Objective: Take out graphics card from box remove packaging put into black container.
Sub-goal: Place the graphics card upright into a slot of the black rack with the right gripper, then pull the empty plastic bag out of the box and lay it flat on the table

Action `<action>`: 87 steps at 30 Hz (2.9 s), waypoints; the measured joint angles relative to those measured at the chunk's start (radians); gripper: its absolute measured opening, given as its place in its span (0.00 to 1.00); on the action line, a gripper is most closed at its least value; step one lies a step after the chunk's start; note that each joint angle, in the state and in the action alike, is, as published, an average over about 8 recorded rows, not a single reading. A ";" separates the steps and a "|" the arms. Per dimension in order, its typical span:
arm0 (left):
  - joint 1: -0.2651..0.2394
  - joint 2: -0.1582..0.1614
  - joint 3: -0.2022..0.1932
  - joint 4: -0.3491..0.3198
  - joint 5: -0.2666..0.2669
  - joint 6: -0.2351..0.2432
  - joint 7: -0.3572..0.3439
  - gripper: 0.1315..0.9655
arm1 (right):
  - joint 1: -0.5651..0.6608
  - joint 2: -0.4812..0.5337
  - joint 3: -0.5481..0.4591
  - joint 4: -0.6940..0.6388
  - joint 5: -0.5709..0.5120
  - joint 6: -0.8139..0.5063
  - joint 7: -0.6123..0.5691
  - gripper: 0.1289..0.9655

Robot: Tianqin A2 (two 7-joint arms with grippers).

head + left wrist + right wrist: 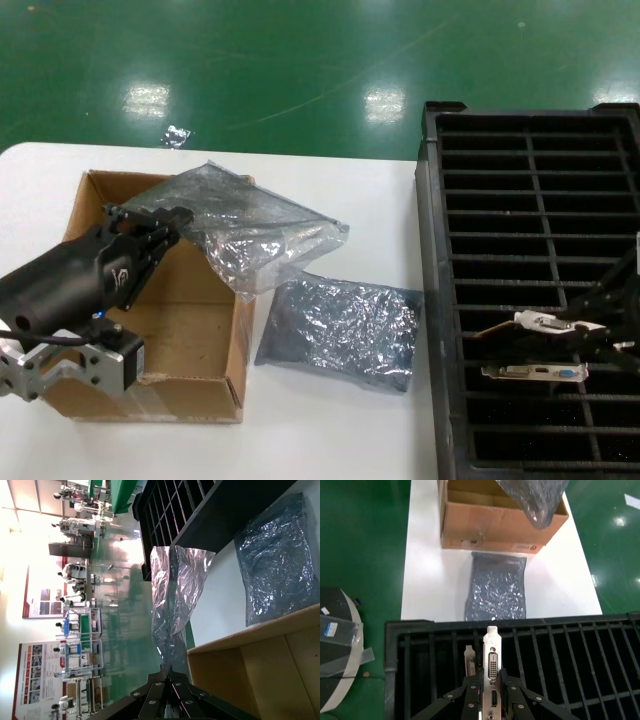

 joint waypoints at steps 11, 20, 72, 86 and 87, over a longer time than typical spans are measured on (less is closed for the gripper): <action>0.000 0.000 0.000 0.000 0.000 0.000 0.000 0.01 | 0.060 -0.034 -0.059 -0.075 -0.033 -0.008 -0.046 0.07; 0.000 0.000 0.000 0.000 0.000 0.000 0.000 0.01 | 0.058 -0.060 -0.072 -0.105 -0.057 -0.002 -0.073 0.07; 0.000 0.000 0.000 0.000 0.000 0.000 0.000 0.01 | 0.005 -0.135 -0.067 -0.217 -0.142 0.097 -0.205 0.16; 0.000 0.000 0.000 0.000 0.000 0.000 0.000 0.01 | -0.200 -0.014 0.166 -0.049 0.022 0.244 -0.085 0.36; 0.000 0.000 0.000 0.000 0.000 0.000 0.000 0.01 | -0.234 -0.007 0.197 -0.036 0.040 0.270 -0.070 0.36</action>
